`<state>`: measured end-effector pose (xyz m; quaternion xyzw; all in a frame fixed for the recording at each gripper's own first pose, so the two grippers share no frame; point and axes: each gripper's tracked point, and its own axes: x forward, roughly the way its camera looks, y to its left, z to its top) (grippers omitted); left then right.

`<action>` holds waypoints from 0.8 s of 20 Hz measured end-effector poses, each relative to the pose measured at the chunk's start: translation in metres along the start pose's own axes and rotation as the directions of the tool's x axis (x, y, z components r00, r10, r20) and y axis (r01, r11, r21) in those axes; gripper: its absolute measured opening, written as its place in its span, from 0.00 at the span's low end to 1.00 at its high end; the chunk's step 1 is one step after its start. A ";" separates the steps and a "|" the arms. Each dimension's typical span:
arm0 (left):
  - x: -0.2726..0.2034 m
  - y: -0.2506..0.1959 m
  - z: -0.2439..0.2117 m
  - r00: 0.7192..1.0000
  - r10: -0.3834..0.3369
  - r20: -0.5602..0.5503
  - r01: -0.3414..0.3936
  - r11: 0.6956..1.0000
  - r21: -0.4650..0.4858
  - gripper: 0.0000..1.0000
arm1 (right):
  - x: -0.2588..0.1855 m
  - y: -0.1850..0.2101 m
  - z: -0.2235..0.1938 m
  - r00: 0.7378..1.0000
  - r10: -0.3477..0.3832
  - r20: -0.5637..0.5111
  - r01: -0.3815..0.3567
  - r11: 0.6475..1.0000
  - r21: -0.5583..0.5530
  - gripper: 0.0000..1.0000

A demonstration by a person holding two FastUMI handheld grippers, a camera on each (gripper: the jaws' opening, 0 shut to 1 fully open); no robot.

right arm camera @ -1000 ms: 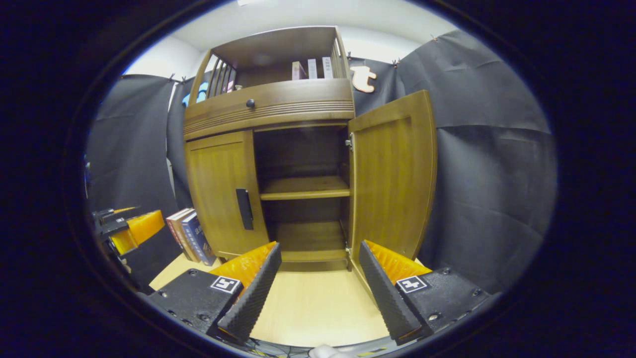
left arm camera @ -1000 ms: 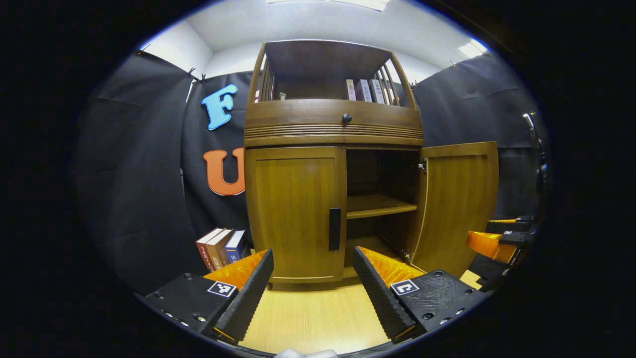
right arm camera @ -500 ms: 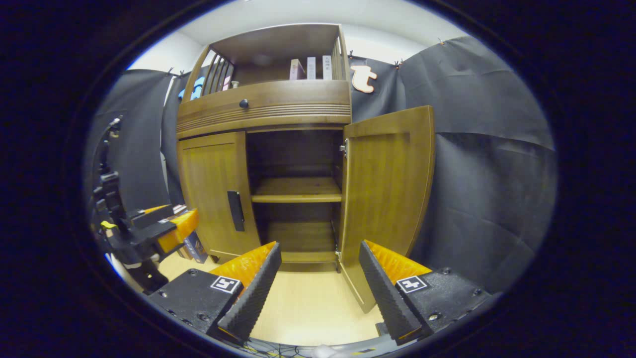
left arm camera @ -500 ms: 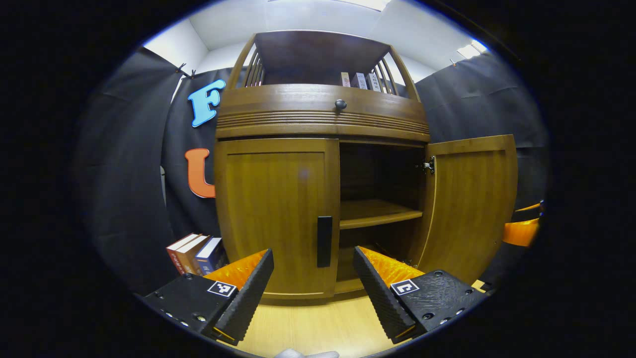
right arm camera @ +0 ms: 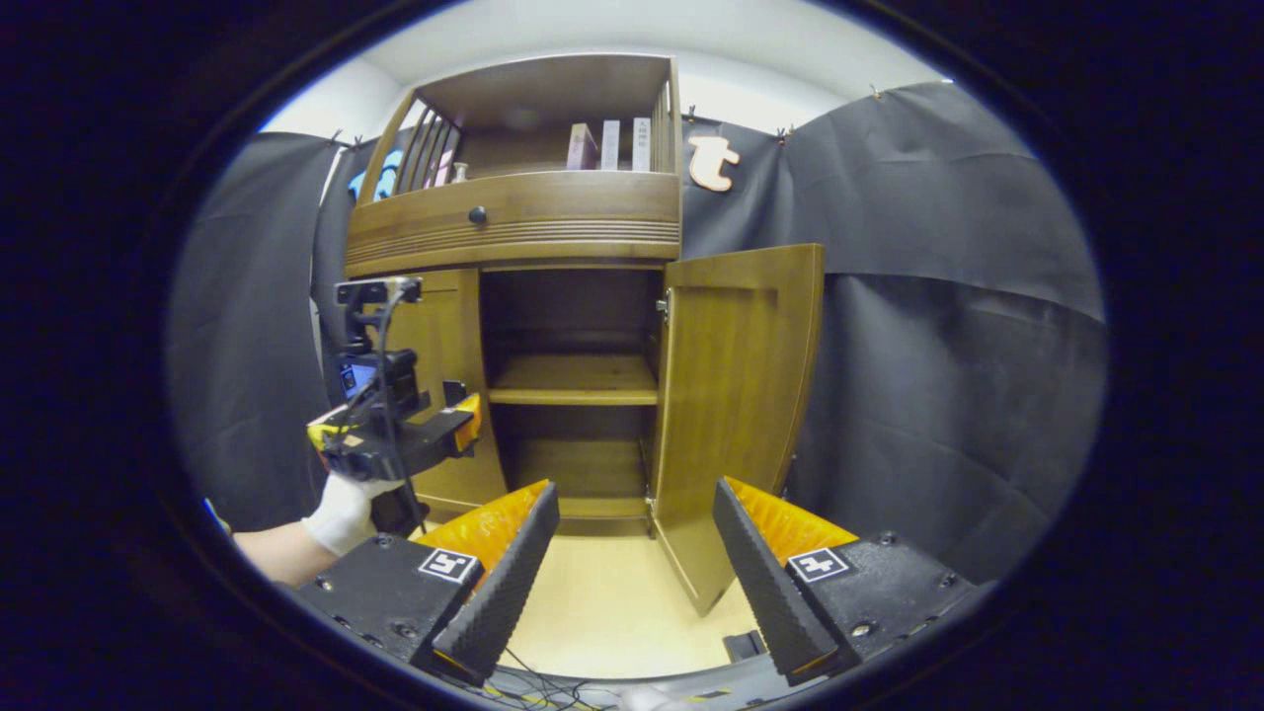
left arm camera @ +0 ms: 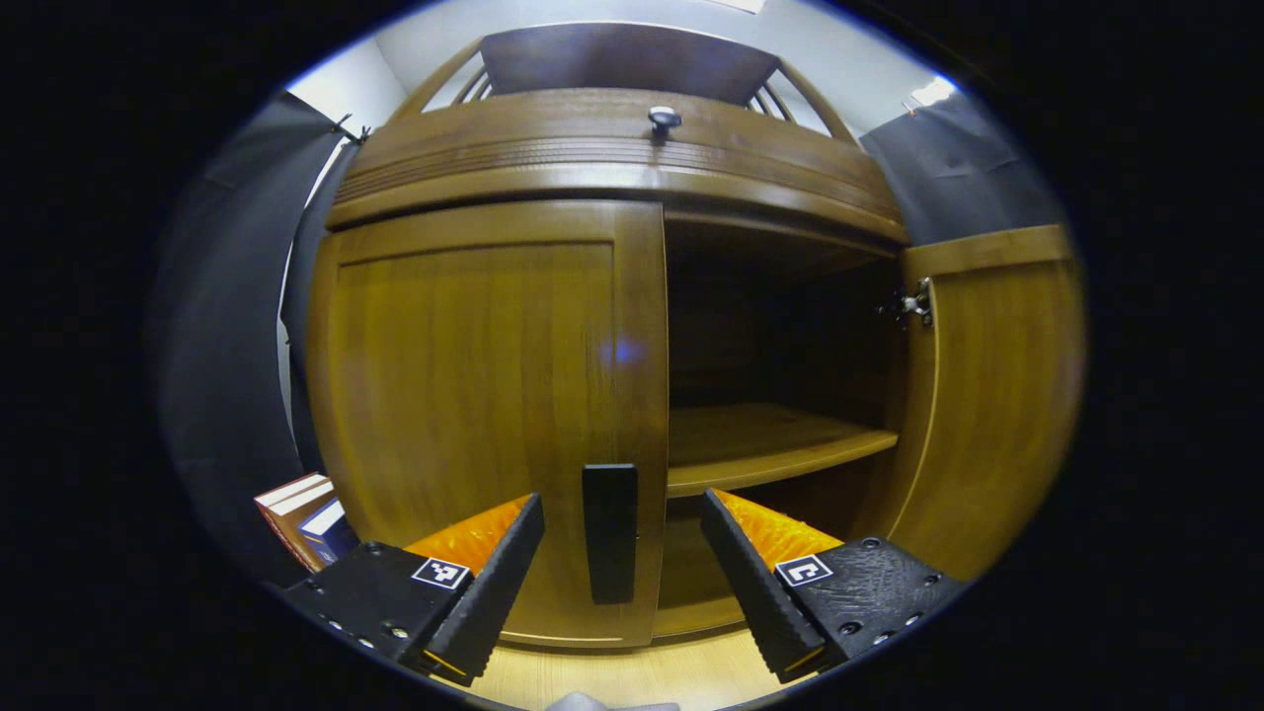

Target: Open the right door of the double-door shoe cabinet with the right hand, and open the left door with the left hand.

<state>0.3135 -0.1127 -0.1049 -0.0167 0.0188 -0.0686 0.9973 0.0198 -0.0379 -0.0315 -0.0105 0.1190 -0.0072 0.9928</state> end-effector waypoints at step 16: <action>0.034 0.009 -0.026 0.999 0.018 -0.038 -0.017 1.000 0.016 0.21 | -0.003 -0.005 -0.016 0.999 0.012 -0.038 -0.011 1.000 0.025 0.99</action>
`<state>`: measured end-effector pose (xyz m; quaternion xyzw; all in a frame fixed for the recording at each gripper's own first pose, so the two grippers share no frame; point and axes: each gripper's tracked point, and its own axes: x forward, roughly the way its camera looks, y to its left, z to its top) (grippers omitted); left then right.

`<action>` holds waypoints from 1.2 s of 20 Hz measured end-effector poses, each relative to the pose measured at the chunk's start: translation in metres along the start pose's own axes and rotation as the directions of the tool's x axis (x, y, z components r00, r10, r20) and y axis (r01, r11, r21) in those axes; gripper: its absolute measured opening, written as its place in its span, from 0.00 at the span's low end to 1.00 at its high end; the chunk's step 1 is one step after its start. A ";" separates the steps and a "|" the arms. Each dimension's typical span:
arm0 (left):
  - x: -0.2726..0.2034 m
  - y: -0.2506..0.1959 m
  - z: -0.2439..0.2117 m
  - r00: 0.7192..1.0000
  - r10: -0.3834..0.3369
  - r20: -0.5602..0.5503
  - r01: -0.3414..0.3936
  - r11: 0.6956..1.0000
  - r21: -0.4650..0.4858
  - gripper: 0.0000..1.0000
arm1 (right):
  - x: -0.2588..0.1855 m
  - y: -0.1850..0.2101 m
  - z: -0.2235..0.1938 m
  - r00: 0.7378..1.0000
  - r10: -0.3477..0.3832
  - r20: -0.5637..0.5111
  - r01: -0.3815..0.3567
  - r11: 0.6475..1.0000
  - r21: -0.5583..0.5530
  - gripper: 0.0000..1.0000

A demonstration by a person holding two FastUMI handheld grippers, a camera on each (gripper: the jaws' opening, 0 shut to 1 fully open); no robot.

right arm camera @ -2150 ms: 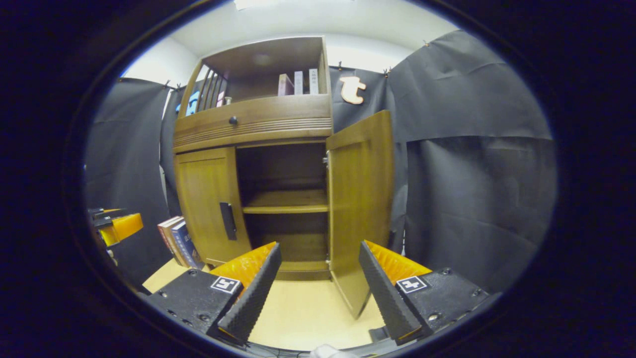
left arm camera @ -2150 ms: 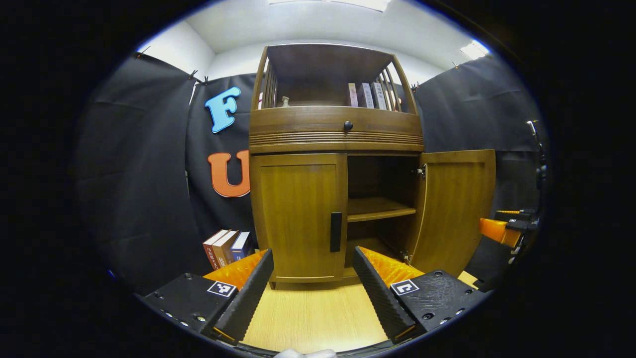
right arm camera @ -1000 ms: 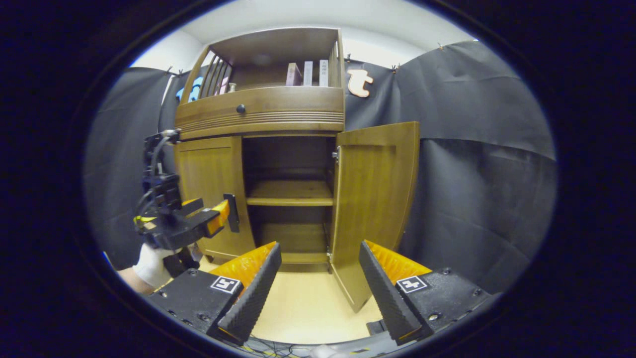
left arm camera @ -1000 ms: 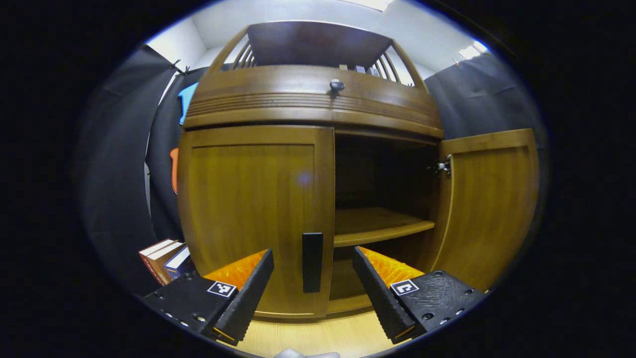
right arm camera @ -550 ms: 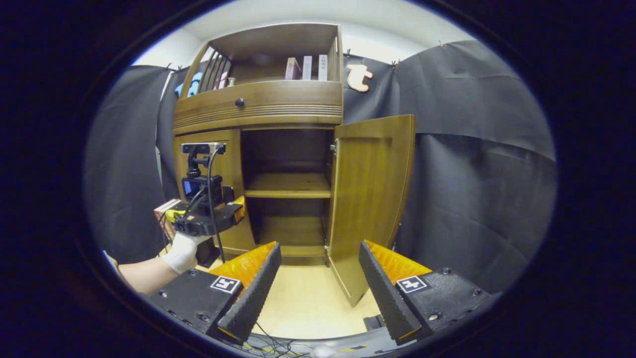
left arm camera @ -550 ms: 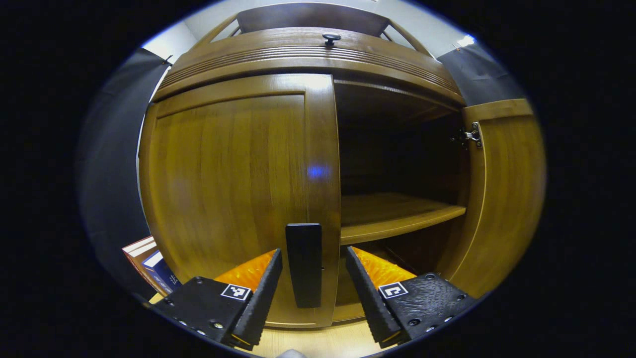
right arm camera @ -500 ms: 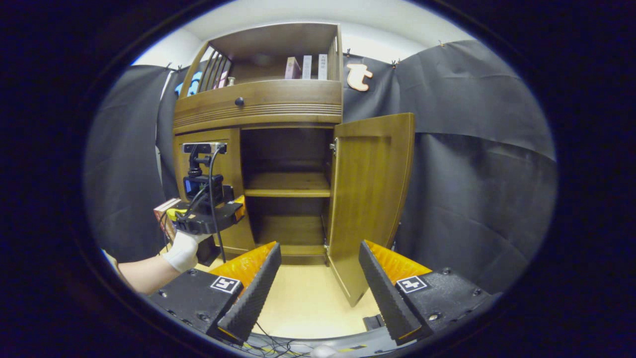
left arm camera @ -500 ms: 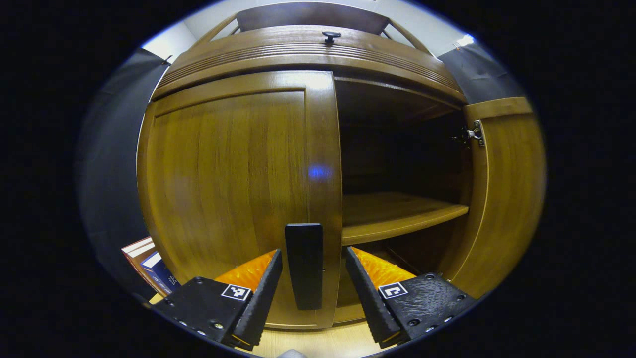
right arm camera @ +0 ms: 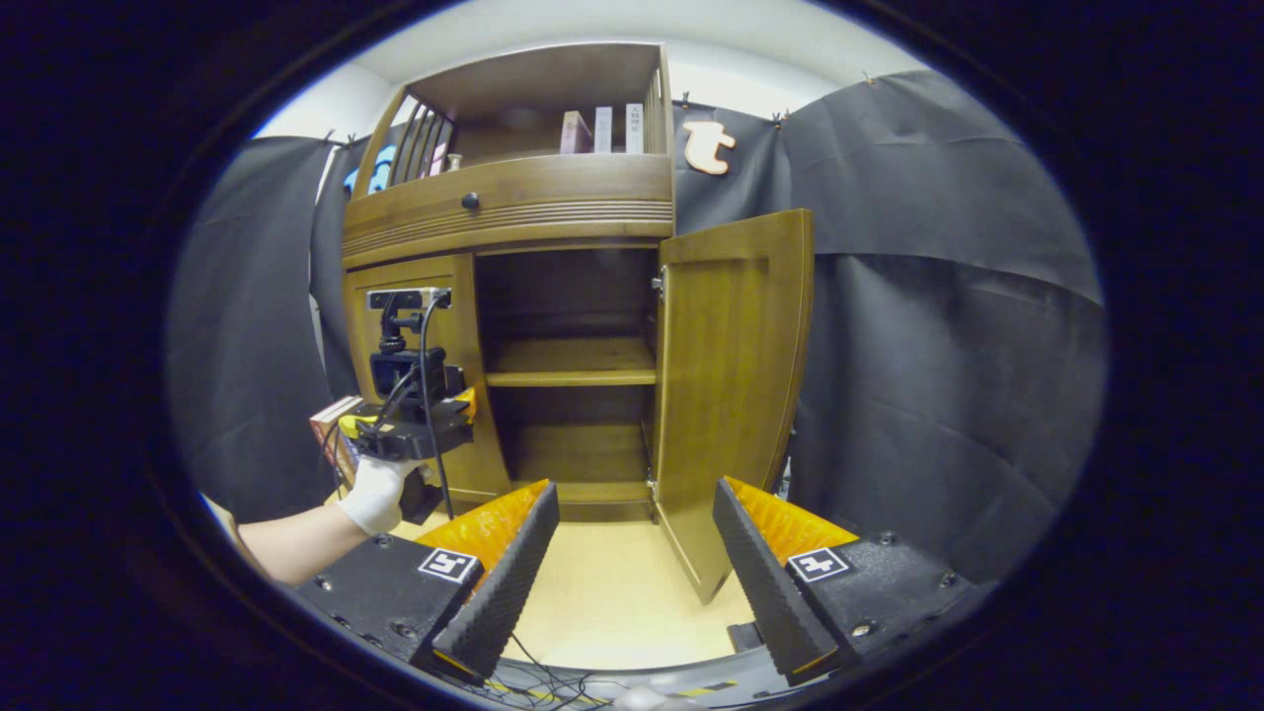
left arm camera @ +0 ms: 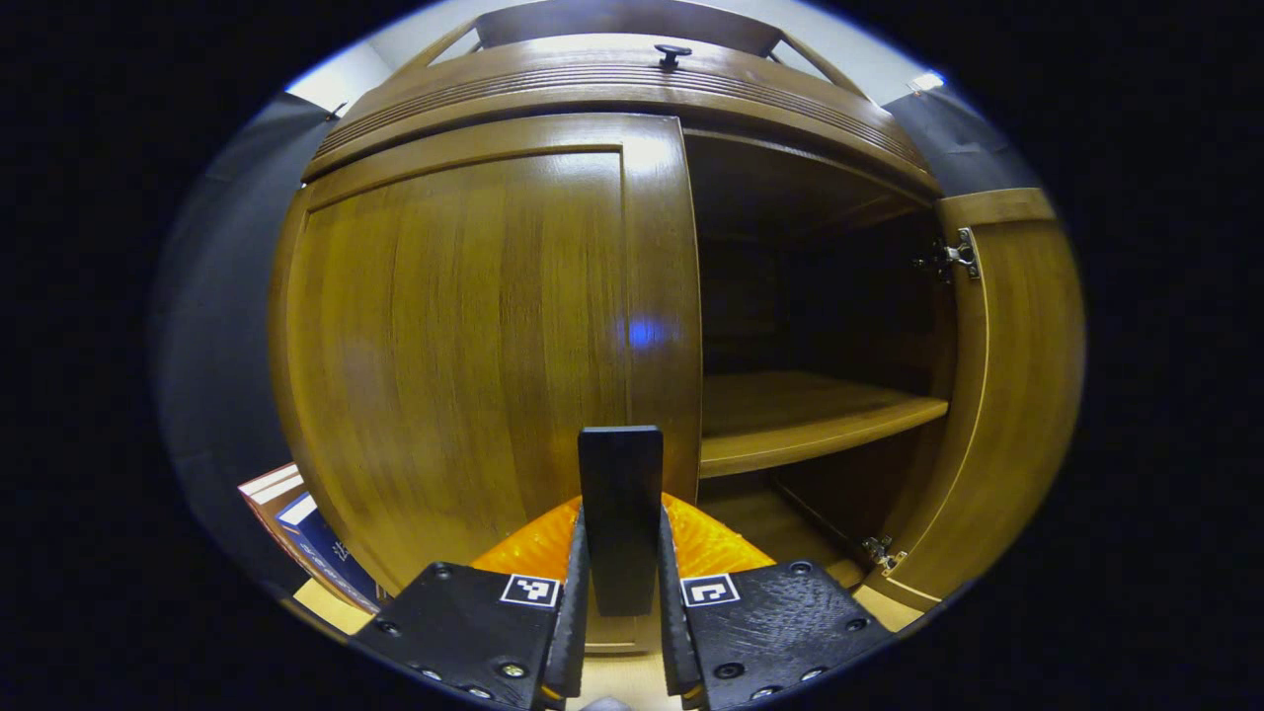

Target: Open the right door of the double-door shoe cabinet with the right hand, and open the left door with the left hand.

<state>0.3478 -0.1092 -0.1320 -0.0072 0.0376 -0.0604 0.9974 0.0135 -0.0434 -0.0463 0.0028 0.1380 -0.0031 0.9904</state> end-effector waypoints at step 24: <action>-0.159 0.057 -0.016 1.000 -0.008 -0.003 0.008 1.000 -0.024 0.23 | -0.034 0.034 -0.019 0.995 0.100 -0.001 -0.100 0.995 0.008 0.99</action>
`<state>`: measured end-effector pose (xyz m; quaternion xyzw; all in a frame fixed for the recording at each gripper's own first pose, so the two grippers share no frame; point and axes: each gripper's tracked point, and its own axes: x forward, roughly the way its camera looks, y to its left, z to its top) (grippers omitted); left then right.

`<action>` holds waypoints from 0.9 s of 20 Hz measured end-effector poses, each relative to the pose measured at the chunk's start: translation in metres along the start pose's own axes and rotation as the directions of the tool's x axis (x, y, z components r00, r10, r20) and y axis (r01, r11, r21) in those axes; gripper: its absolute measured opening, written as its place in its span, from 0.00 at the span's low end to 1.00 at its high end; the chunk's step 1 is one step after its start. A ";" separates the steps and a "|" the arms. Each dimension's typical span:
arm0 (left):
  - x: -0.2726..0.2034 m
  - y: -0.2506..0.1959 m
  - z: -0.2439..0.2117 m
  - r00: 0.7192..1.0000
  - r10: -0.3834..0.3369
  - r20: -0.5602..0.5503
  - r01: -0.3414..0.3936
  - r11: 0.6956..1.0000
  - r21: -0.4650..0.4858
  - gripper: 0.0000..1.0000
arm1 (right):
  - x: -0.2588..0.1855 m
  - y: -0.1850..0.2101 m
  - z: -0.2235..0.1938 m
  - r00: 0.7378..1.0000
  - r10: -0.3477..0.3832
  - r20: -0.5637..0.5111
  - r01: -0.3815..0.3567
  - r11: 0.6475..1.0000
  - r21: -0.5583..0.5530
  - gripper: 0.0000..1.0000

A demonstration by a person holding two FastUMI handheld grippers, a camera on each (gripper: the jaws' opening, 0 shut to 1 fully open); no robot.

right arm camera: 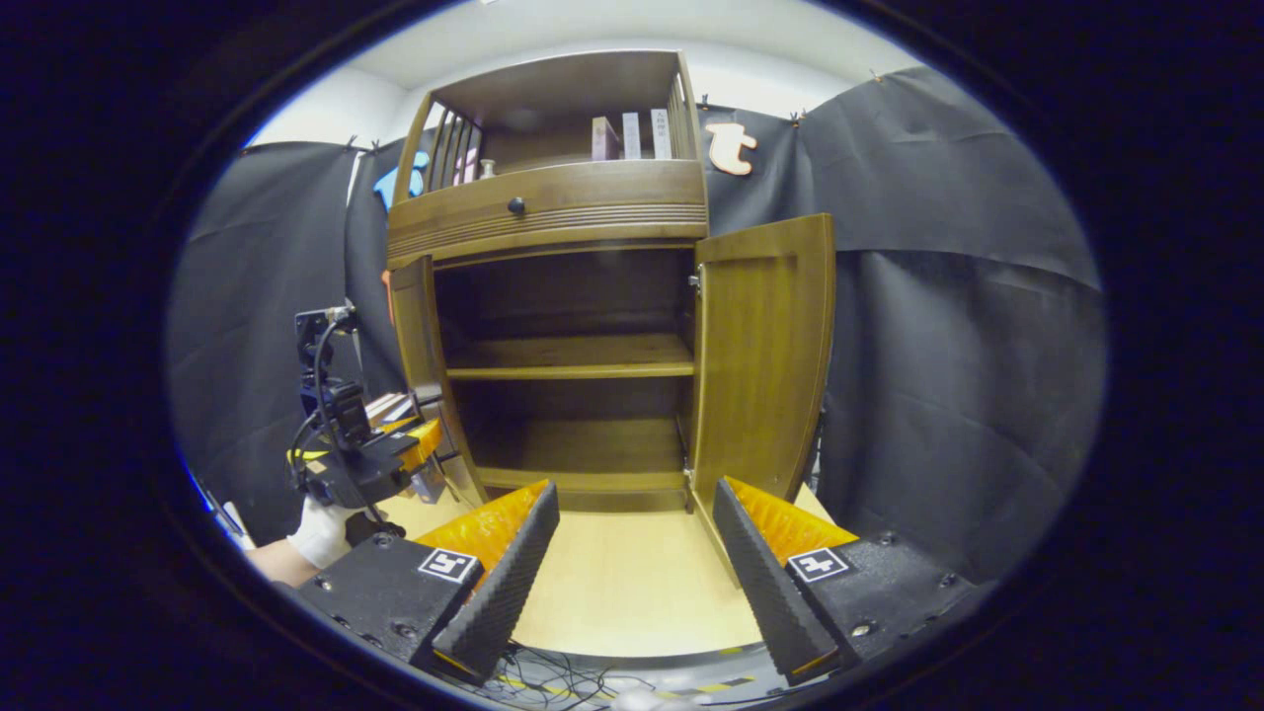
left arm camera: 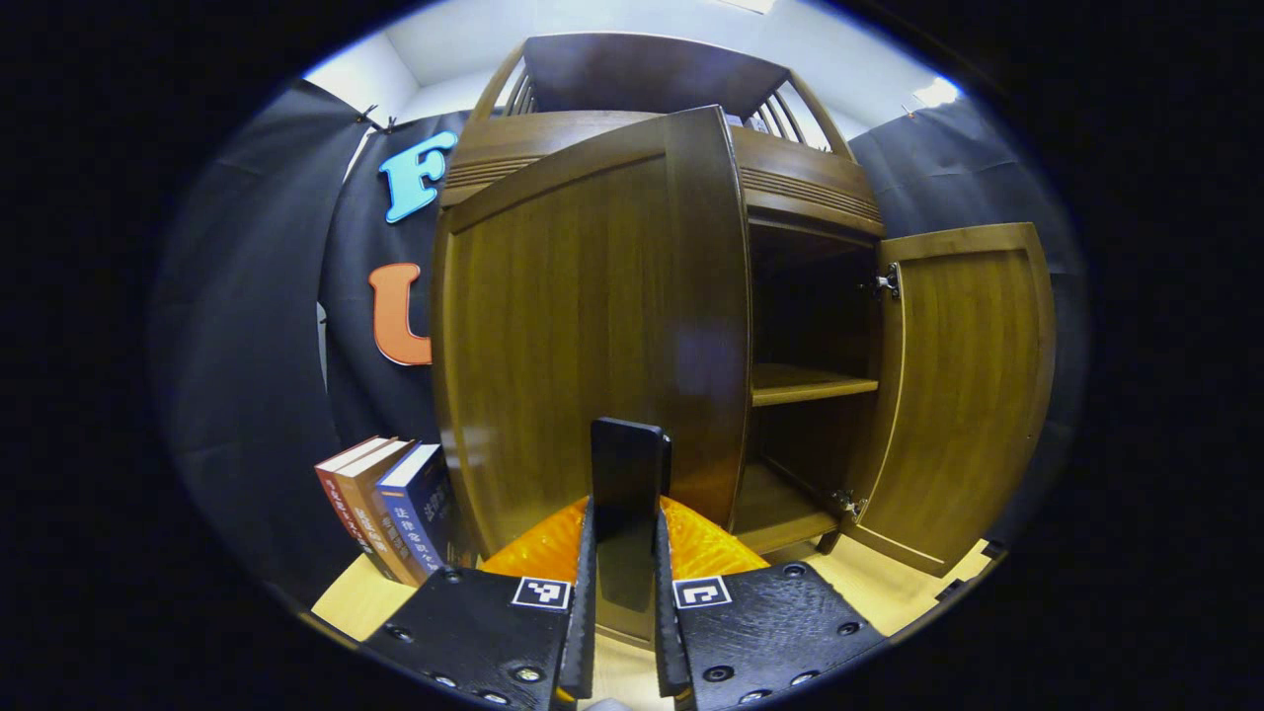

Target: Open the right door of the double-door shoe cabinet with the right hand, and open the left door with the left hand.

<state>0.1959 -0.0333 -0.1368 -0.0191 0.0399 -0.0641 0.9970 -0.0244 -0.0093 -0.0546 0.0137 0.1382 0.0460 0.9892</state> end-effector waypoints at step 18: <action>-0.066 0.094 -0.007 0.993 0.116 -0.018 -0.115 0.993 0.028 0.10 | 0.015 0.050 -0.013 0.993 0.114 -0.032 -0.114 0.993 0.006 0.99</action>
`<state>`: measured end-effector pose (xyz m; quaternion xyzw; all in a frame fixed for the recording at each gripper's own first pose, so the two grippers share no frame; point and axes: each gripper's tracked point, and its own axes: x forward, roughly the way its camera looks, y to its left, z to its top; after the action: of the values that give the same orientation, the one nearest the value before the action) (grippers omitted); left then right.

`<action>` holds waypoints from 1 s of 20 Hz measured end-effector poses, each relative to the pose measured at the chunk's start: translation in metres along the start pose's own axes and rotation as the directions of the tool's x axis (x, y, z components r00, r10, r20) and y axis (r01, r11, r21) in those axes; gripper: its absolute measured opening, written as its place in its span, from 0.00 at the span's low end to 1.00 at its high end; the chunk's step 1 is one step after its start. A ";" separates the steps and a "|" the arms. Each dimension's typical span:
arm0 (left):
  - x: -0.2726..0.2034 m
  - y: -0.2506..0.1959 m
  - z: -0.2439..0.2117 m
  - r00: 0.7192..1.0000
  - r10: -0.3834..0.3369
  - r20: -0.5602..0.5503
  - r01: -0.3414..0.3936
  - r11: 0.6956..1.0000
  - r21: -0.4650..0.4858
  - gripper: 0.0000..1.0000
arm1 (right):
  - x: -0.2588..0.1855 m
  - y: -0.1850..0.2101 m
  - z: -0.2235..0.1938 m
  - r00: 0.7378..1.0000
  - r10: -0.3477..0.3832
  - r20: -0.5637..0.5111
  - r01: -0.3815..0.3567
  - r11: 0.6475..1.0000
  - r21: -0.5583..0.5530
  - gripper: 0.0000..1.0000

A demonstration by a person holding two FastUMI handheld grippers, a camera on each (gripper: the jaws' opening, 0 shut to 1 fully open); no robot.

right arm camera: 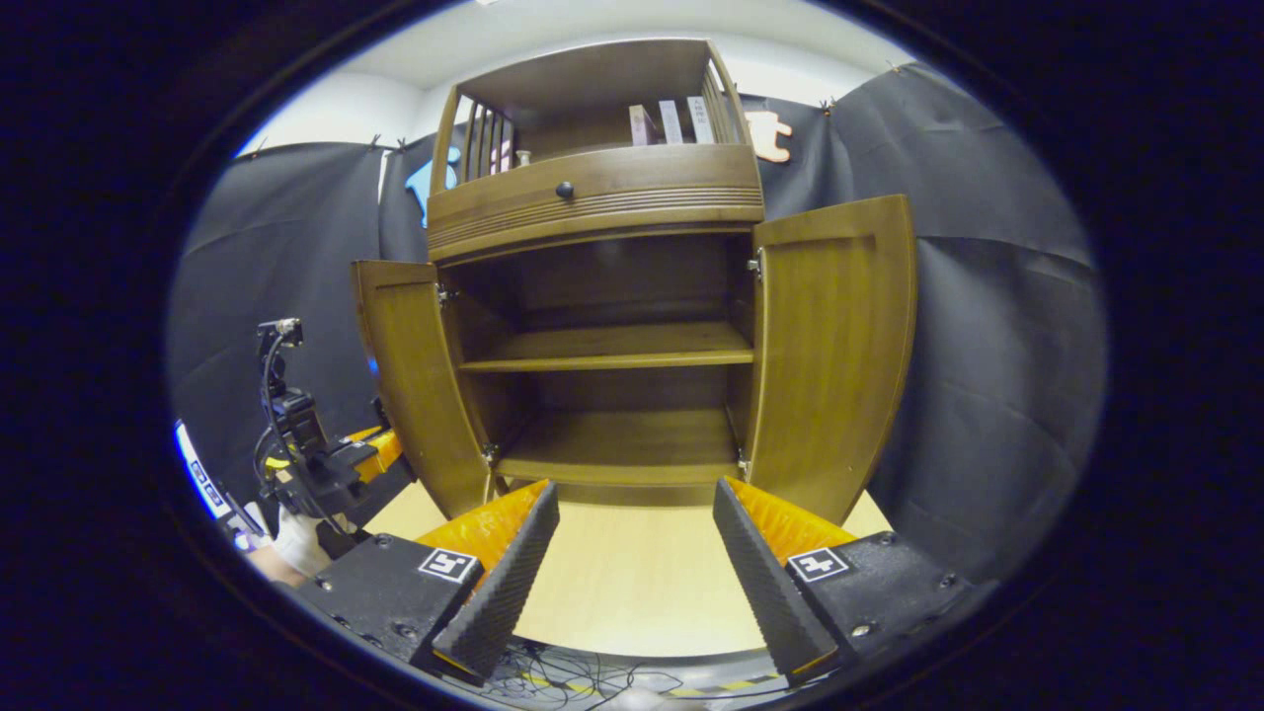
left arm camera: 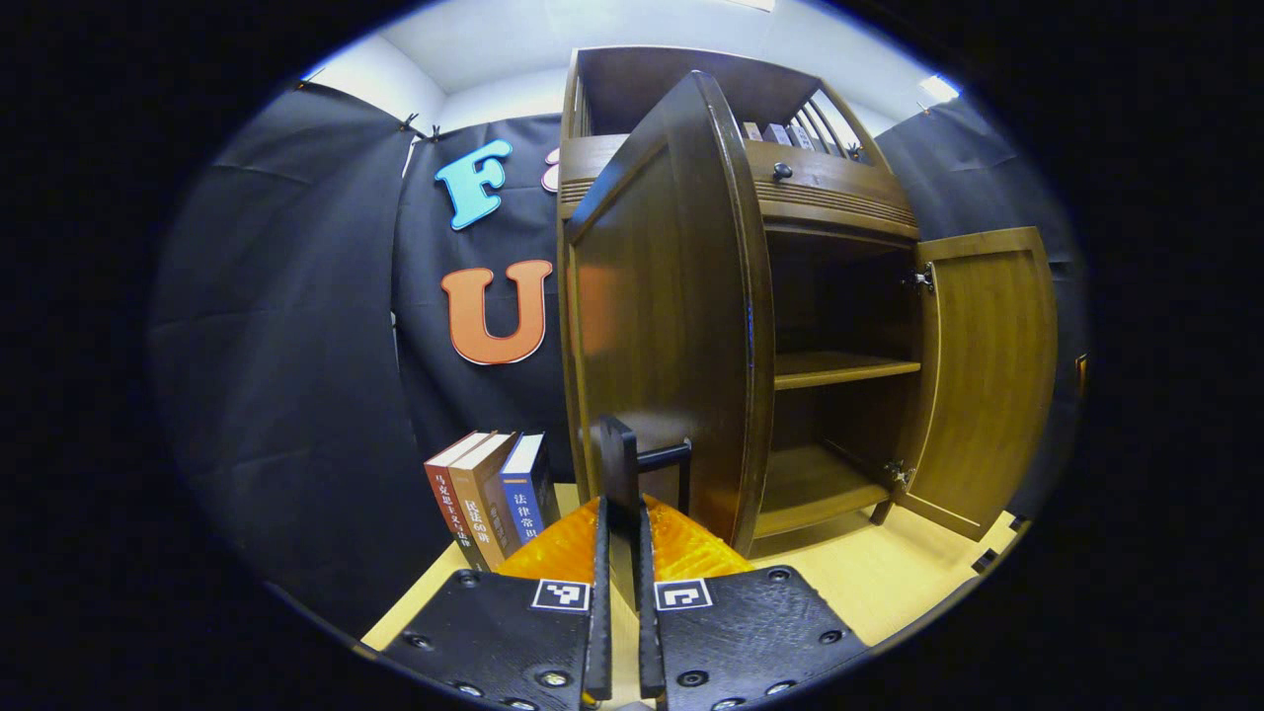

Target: Open the right door of the double-door shoe cabinet with the right hand, and open the left door with the left hand.

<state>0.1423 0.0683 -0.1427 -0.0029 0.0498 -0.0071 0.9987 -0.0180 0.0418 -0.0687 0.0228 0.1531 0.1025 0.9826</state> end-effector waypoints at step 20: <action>-0.004 0.072 0.014 0.993 -0.093 0.079 0.096 0.995 -0.032 0.09 | -0.004 -0.003 0.007 0.999 -0.025 0.030 0.025 1.000 0.011 0.99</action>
<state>0.1411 0.1401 -0.1286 -0.0234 0.0112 -0.0534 0.9982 -0.0190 0.0381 -0.0613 0.0275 0.1391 0.0892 0.9859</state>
